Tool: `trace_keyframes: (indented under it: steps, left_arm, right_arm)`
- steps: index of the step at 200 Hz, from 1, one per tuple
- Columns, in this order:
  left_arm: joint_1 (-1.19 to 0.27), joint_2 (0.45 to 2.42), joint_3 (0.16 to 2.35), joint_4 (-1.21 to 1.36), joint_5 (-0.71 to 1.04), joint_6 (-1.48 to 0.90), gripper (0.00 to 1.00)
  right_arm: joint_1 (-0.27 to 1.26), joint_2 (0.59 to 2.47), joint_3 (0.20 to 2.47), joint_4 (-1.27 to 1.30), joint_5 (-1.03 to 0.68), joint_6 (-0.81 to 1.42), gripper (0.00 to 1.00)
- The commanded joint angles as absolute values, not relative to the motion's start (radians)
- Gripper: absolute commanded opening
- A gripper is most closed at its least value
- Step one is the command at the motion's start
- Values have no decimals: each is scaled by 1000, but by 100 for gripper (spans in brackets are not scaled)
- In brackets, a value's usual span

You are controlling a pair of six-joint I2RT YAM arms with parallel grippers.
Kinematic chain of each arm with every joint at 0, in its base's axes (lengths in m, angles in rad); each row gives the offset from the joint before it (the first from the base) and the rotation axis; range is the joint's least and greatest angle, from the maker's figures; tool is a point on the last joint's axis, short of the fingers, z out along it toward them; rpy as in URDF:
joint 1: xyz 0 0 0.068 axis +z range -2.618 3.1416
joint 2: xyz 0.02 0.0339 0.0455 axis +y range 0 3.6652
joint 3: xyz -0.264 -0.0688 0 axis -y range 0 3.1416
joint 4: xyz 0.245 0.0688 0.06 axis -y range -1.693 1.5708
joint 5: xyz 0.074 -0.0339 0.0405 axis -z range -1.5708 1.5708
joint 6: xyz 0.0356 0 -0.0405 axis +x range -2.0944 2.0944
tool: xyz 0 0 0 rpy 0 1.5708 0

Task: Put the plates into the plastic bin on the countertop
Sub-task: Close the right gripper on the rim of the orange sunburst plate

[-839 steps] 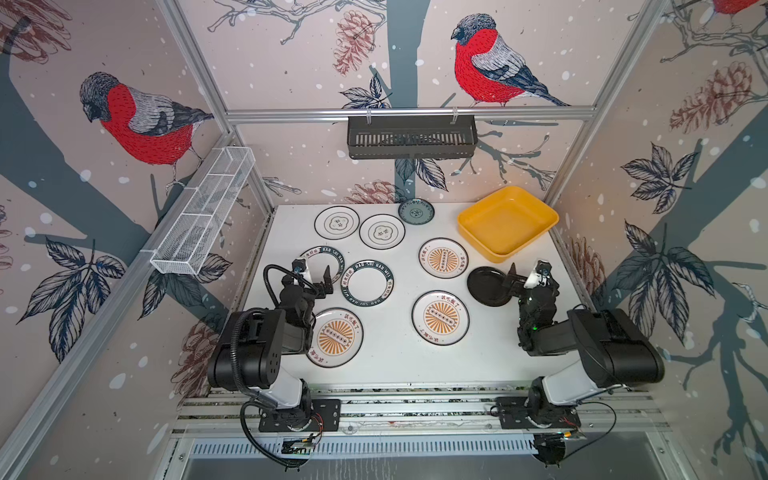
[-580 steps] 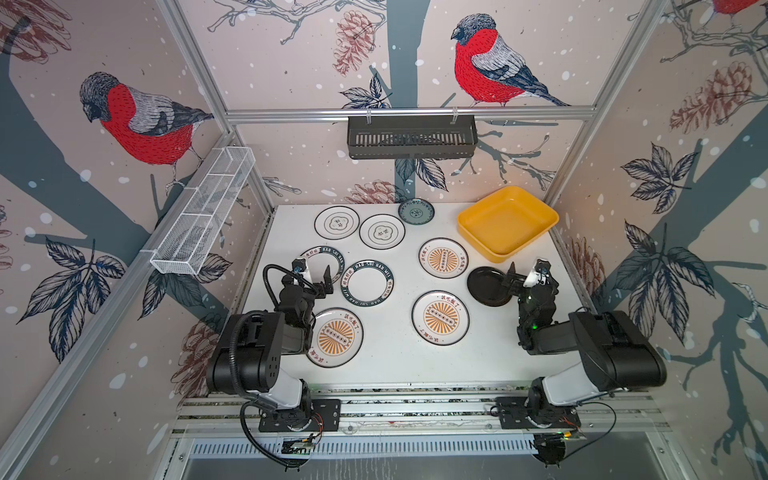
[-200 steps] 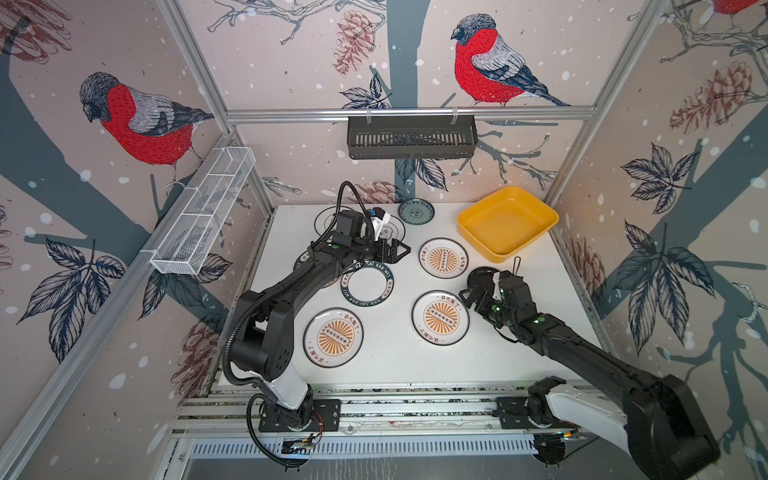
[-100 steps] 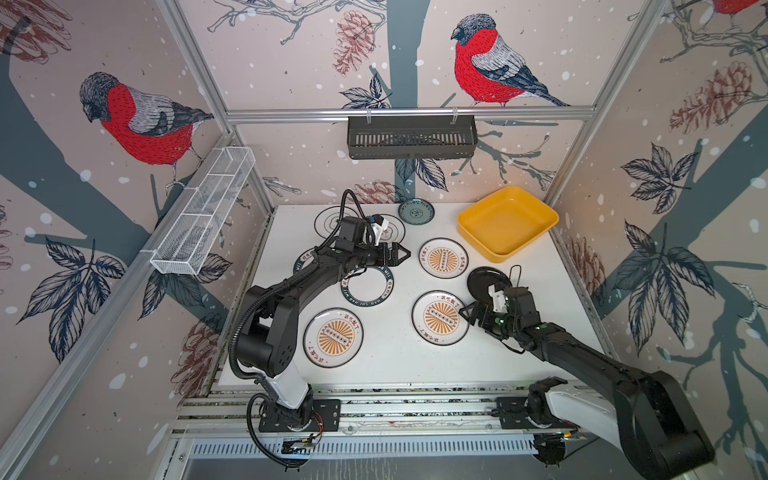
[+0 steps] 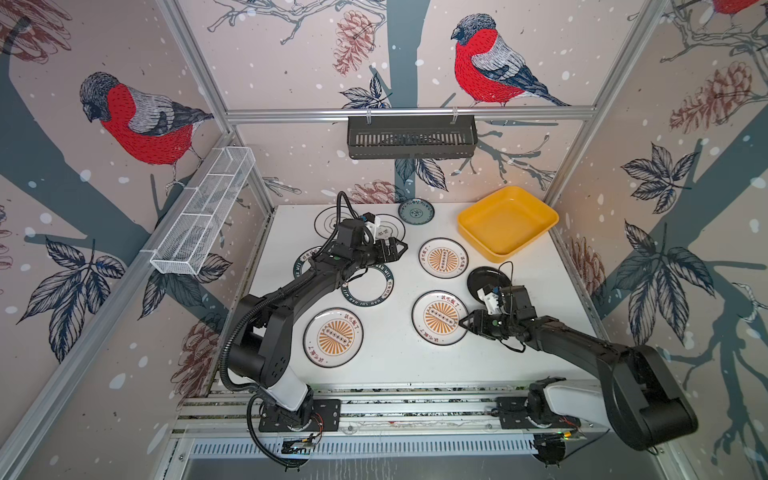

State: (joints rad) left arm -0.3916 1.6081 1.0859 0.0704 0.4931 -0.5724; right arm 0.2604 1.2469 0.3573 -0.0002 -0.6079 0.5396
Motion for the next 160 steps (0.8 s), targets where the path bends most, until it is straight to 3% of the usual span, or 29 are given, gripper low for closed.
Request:
trace_keyframes:
  steps: [1,22,81,160]
  left_arm:
    - [-392,1600,1086,131,482,-592,97]
    - [-391,1600,1102,109,510,-585,97]
    - [-381,1602,1129,121,549,-573,97]
    - [-379,1591,1085,167,569,-585,97]
  right_arm:
    - [261,1249,360,14,-573,542,38]
    - [262,1249,355,49,-569,596,29]
    - [268,1239,301,143,-521,696,13]
    - [266,1180,290,149,-506,728,3]
